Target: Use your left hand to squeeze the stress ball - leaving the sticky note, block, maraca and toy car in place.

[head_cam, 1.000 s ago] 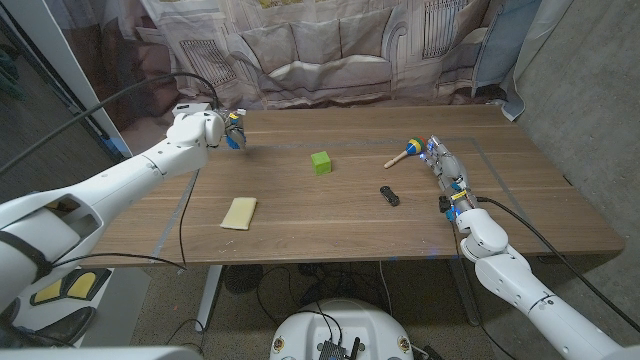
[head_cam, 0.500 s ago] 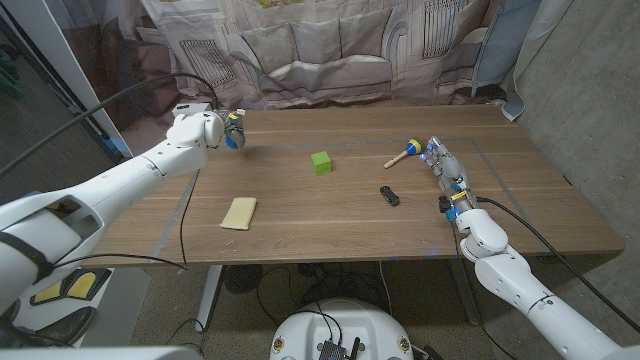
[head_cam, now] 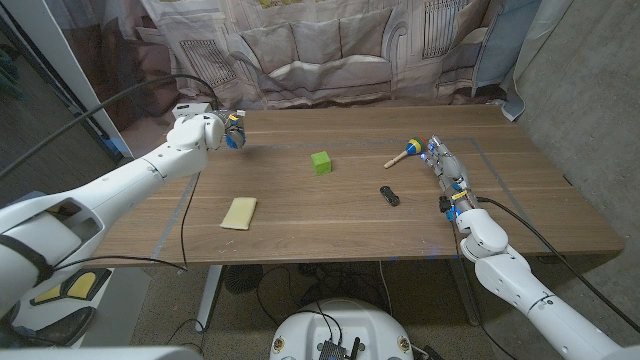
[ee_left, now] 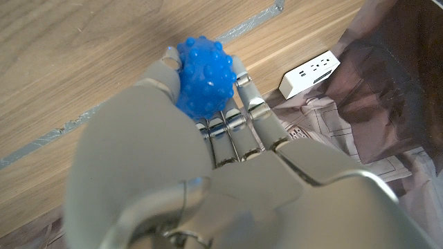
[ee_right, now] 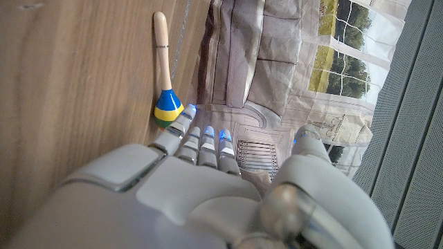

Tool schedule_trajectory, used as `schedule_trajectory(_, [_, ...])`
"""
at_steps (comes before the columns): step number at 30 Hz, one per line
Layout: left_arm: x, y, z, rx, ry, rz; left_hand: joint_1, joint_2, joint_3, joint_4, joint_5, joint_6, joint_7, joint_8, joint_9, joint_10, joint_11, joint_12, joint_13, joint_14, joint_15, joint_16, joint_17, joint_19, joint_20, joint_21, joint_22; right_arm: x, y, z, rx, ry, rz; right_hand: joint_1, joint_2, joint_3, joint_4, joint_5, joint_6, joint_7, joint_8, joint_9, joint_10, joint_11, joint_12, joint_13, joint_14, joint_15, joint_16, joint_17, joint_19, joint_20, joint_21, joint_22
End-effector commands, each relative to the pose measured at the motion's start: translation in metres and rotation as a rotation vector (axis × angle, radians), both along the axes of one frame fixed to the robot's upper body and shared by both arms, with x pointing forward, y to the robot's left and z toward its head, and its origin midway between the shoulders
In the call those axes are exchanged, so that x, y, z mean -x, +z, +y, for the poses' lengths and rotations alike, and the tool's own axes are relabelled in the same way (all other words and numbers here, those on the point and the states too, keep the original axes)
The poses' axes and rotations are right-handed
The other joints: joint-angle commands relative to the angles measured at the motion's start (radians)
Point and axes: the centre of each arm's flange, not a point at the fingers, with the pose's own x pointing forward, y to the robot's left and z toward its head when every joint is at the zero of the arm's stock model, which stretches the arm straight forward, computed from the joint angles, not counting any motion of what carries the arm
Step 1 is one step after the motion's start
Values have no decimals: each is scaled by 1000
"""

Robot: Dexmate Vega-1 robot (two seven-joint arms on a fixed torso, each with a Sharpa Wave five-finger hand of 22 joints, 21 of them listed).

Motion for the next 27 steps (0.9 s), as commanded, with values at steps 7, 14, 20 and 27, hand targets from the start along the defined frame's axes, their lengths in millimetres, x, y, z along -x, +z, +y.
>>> schedule_trajectory(7, [5,1,-3,20,-16,-33,122,43,41,-20,11,46,10,19,12,37,4,19,21,69,-53,21,9,37,0,25,2,-2,2,0,3,11,2,8,1,1,-2,-1,8,4,-2,3,7,0,-2,3,1,7,-1,4,3,4,-5,2])
schedule_trajectory(14, [6,3,-4,43,-31,-51,176,50,58,-16,12,126,-2,49,21,88,2,43,40,116,-69,43,21,67,-11,47,2,-3,2,0,-1,15,2,7,0,1,-2,-1,8,4,-2,3,7,-1,-2,3,1,7,-1,4,2,4,-5,2])
schedule_trajectory(20, [6,2,-6,66,-45,-61,208,44,48,-12,8,185,-4,60,18,144,-6,65,56,169,-101,78,40,127,-35,83,1,-3,2,0,-1,15,0,8,0,1,-2,-1,8,3,-2,3,7,-1,-2,3,1,7,-1,4,2,4,-5,2])
schedule_trajectory(27, [2,-1,-8,84,-46,-61,253,46,49,-14,10,239,5,68,20,193,-8,86,82,222,-108,100,44,187,-52,124,-1,-2,-1,-3,-11,9,4,8,1,0,-2,-1,8,3,-2,3,6,-2,-3,3,1,7,-1,4,2,4,-5,2])
